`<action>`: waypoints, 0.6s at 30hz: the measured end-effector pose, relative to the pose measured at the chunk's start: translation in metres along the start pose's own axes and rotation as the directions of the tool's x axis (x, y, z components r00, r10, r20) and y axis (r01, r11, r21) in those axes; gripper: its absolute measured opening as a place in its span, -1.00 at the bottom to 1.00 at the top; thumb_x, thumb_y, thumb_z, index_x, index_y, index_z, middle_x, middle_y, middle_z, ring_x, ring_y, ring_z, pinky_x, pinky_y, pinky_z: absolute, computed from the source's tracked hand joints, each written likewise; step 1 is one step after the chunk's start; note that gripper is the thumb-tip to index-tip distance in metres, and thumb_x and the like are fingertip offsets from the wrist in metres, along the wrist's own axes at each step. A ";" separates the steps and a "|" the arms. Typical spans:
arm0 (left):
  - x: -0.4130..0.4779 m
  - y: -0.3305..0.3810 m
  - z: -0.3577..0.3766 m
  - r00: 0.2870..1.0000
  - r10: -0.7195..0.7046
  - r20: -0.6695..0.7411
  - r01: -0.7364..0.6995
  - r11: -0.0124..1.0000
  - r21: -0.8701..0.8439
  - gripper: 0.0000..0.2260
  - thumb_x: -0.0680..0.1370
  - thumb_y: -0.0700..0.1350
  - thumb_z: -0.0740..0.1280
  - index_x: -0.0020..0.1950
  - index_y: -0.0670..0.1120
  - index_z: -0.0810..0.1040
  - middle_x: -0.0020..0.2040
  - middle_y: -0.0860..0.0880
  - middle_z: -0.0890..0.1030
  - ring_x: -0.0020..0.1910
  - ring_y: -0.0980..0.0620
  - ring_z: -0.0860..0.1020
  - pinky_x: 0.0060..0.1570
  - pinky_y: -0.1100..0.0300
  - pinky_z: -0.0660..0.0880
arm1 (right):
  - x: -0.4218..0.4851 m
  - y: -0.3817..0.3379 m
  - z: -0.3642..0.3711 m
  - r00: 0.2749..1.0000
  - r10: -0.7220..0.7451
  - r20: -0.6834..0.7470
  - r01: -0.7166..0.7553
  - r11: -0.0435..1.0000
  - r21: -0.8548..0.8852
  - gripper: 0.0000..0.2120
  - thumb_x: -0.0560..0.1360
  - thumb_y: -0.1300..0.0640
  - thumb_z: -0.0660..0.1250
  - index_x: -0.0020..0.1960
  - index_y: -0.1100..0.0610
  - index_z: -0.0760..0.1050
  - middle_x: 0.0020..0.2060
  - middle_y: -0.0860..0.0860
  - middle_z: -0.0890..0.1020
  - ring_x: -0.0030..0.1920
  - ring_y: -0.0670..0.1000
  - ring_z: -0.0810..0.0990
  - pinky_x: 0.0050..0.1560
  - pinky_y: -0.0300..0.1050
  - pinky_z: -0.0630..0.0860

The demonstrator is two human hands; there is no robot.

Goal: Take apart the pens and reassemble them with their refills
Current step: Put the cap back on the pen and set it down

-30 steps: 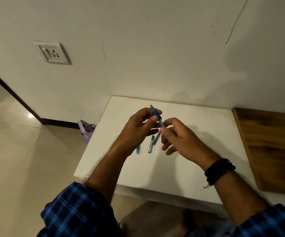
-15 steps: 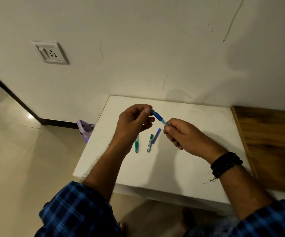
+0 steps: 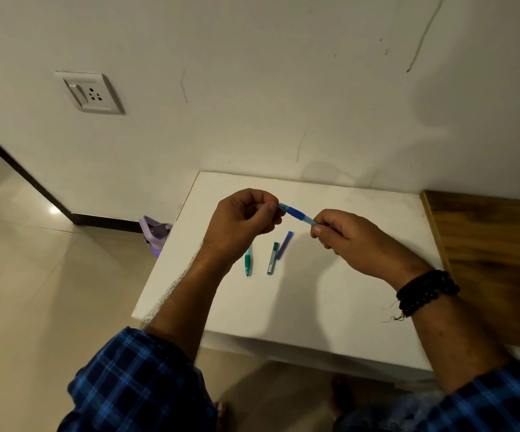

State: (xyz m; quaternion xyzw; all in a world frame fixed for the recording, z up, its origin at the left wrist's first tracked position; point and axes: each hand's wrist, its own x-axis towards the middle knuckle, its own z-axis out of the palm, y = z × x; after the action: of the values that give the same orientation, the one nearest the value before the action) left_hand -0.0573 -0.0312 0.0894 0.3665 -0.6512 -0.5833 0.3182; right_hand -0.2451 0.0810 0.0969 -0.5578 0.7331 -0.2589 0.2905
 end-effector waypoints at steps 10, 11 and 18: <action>0.002 -0.005 -0.003 0.997 0.071 0.037 -0.078 0.951 0.298 -0.94 0.63 -0.13 0.34 0.03 -0.07 0.60 -0.11 0.08 0.73 -0.12 0.22 0.69 -0.09 0.42 0.57 | -0.001 0.005 -0.007 1.000 -0.007 0.007 0.008 0.988 -0.155 -0.83 0.67 0.01 0.19 -0.01 -0.01 0.53 -0.24 0.00 0.58 -0.29 -0.03 0.46 -0.26 -0.11 0.40; 0.001 -0.006 -0.003 0.996 0.080 0.044 -0.089 0.944 0.318 -0.95 0.63 -0.12 0.34 0.03 -0.05 0.60 -0.11 0.09 0.72 -0.13 0.23 0.69 -0.10 0.44 0.55 | -0.001 0.005 -0.007 1.000 -0.006 0.009 0.008 0.987 -0.161 -0.83 0.67 0.01 0.19 -0.01 -0.01 0.53 -0.24 -0.01 0.58 -0.29 -0.03 0.46 -0.26 -0.13 0.40; 0.002 -0.007 -0.003 0.990 0.104 0.091 -0.132 0.903 0.410 -0.97 0.63 -0.11 0.34 0.02 -0.03 0.57 -0.10 0.07 0.72 -0.12 0.23 0.68 -0.02 0.41 0.58 | -0.001 0.005 -0.010 1.000 -0.001 0.020 0.004 0.985 -0.175 -0.84 0.66 0.01 0.21 0.00 -0.01 0.54 -0.23 -0.03 0.58 -0.26 -0.02 0.48 -0.24 -0.13 0.41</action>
State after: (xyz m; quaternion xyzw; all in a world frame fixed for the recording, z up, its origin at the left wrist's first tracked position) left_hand -0.0548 -0.0351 0.0824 0.3657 -0.7915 -0.4235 0.2458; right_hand -0.2555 0.0837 0.1003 -0.5846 0.7495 -0.1882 0.2471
